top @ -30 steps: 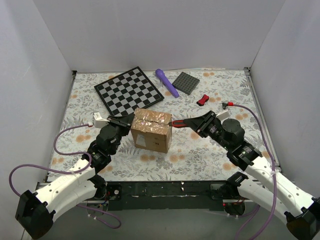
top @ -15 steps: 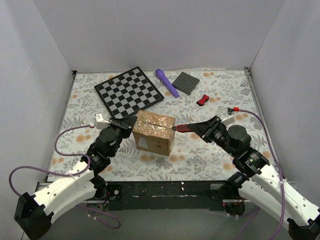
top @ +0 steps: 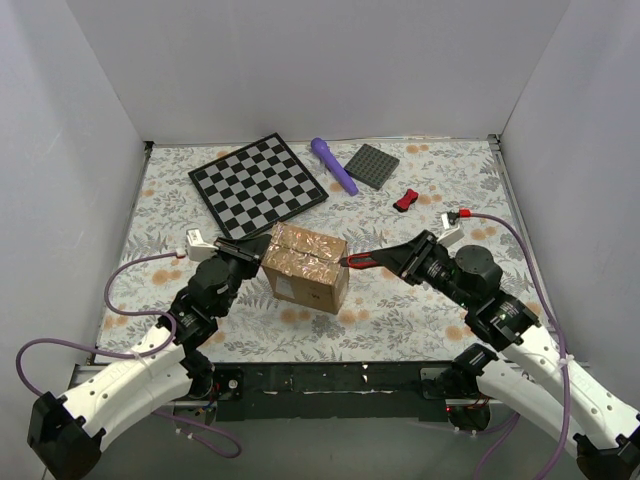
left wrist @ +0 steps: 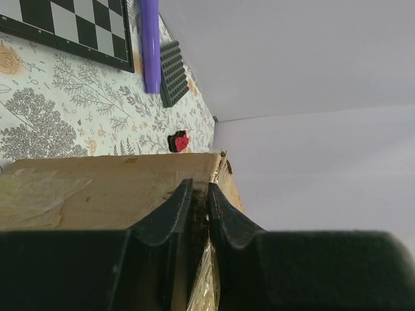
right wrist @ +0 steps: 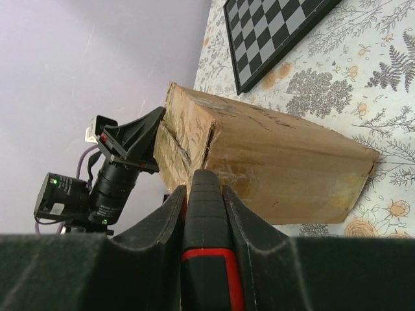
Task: Unpack the express box
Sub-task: Cut the express box at the center of the board.
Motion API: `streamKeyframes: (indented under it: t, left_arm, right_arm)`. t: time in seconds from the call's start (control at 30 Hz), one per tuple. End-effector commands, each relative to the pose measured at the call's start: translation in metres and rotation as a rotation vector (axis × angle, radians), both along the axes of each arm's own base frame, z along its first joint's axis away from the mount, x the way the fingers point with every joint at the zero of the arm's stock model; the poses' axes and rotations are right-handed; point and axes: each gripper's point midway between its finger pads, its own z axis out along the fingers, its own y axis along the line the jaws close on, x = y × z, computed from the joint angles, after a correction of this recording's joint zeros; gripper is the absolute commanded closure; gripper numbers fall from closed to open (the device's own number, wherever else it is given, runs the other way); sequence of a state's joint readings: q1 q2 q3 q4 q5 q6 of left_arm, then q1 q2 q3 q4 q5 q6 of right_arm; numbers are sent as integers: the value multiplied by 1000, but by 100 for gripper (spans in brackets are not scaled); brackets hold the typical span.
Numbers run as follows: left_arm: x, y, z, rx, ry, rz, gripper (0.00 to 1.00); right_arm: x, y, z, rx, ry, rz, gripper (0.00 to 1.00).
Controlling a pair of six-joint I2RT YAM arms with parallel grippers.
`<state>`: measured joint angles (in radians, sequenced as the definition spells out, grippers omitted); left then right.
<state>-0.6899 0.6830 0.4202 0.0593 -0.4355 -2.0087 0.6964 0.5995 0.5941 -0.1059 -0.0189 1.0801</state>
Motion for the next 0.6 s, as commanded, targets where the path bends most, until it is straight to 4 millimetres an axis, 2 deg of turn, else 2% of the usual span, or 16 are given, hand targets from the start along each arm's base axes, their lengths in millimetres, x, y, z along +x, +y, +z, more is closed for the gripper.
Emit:
streamKeyframes:
  t: [0.0,0.23,0.4,0.43,0.47,0.5,0.53,0.57]
  left_arm:
    - [-5,4,-32,-39,150,43,100]
    - [-5,10,-34,-16,155,69,100]
    - [-1,12,-30,13,142,82,100]
    - [1,12,-24,17,130,85,90]
    - [3,11,-18,25,107,84,63]
    - [5,11,-13,35,88,88,49]
    - [7,11,-8,59,70,86,38]
    - [10,10,4,56,48,90,31]
  right_arm:
    - [-29,19,15,-35,-51,217,99]
    - [-36,8,-3,-128,-38,222,99]
    - [-35,-1,4,-159,-90,195,99]
    - [-33,0,13,-139,-127,192,99]
    - [-33,0,24,-115,-162,185,99]
    - [-31,-1,33,-98,-190,168,99]
    - [-28,-1,47,-67,-236,154,99]
    - [-27,-2,59,-52,-263,140,99]
